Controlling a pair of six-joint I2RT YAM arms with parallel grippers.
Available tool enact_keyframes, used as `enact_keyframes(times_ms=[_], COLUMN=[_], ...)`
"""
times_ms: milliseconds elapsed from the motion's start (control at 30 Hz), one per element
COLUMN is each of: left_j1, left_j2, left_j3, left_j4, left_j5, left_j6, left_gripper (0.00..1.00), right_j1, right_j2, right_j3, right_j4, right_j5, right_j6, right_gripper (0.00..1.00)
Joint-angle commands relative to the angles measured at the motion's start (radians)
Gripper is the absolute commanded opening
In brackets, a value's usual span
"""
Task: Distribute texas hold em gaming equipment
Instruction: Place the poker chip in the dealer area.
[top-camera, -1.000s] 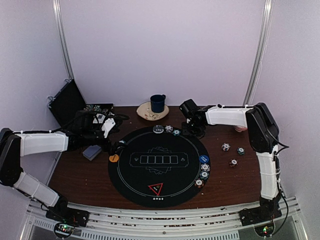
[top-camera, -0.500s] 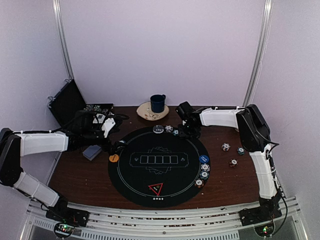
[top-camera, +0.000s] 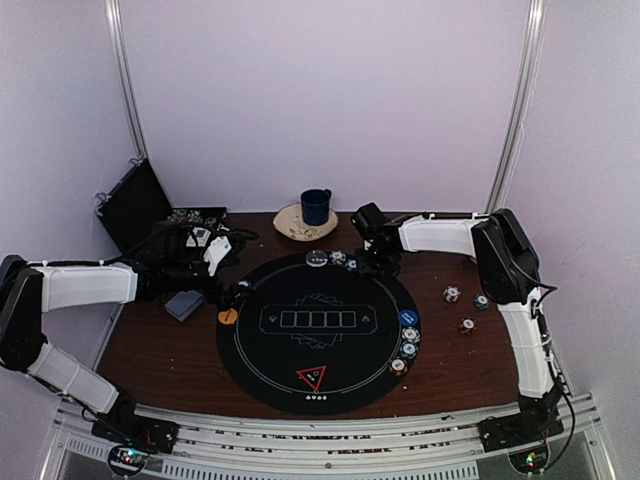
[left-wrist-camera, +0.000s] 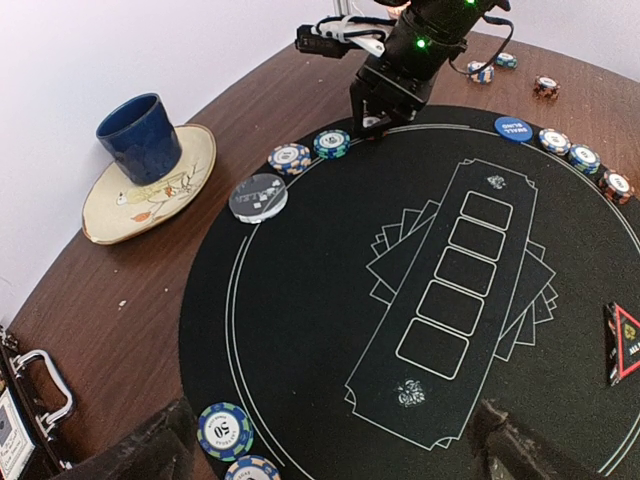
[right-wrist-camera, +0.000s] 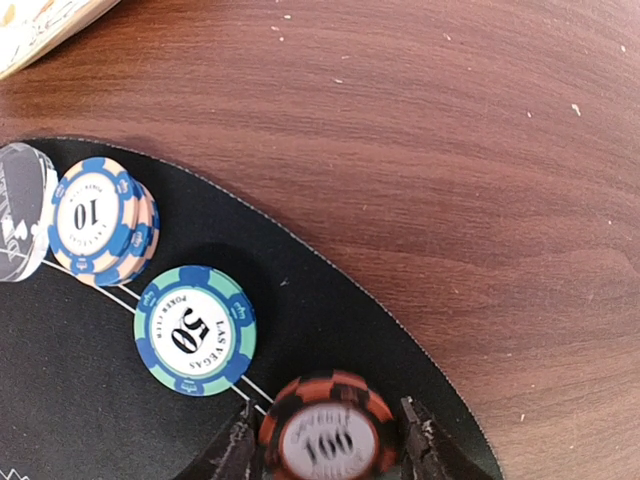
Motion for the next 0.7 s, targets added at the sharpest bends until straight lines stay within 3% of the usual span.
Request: enact_keyframes(times_ms=[0, 267, 500, 667], left_j1=[0.007, 0.006, 0.005, 0.006], left_j2=[0.009, 0.01, 0.01, 0.009], left_j3=[0.007, 0.007, 0.009, 0.009], left_j4=[0.035, 0.034, 0.033, 0.031], left_j5=[0.011, 0.012, 0.013, 0.016], left_j6=[0.004, 0.003, 0.004, 0.004], left_gripper=[0.98, 0.98, 0.98, 0.98], right_j1=[0.005, 0.006, 0.007, 0.007], right_j2=[0.006, -0.041, -0.17, -0.178], right_j3=[0.025, 0.005, -0.12, -0.174], right_j4=[-0.004, -0.02, 0.013, 0.008], right_j5=[0.009, -0.006, -0.018, -0.003], right_j6=[-0.007, -0.001, 0.002, 0.011], right_gripper=[0.49, 0.53, 0.53, 0.5])
